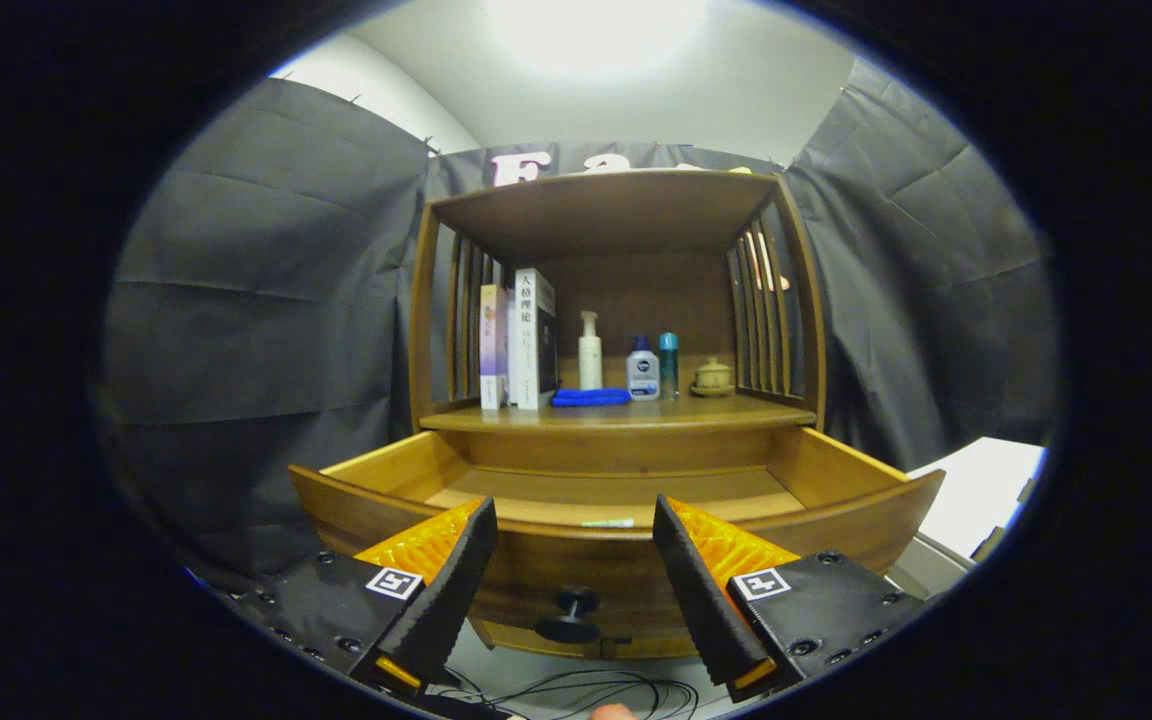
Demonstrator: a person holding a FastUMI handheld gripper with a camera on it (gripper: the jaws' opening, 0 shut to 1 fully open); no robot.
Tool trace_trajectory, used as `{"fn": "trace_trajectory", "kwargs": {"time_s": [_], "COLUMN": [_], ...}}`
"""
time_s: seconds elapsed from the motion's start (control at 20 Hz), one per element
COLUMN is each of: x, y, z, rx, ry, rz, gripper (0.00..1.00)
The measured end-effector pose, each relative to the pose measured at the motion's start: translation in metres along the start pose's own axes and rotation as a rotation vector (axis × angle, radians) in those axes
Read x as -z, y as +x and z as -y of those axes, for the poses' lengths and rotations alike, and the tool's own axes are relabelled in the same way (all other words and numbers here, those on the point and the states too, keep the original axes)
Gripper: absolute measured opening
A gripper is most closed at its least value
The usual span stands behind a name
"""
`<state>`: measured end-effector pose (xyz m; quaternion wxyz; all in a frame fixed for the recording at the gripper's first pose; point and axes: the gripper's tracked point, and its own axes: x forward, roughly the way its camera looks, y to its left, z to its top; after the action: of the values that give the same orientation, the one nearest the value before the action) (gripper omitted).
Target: Pull open the drawer, take out the items inside it, and place them on the countertop above the cabinet.
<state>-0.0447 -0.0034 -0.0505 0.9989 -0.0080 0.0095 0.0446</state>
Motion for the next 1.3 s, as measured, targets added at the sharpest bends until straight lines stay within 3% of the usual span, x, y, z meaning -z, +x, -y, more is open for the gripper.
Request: {"fn": "trace_trajectory", "kwargs": {"time_s": [0.35, 0.7, 0.9, 1.1, 1.3], "x": [-0.056, -0.085, -0.081, -0.058, -0.034], "y": [0.023, 0.069, 0.094, 0.115, 0.141], "z": [-0.005, -0.008, -0.004, -0.01, 0.008], "rx": [-0.093, -0.19, -0.223, -0.318, -0.31], "ry": [-0.01, 0.07, 0.035, 0.047, -0.01], "rz": [0.008, -0.112, -0.179, -0.352, -0.476], "gripper": [0.97, 0.97, 0.97, 0.97, 0.96]}}
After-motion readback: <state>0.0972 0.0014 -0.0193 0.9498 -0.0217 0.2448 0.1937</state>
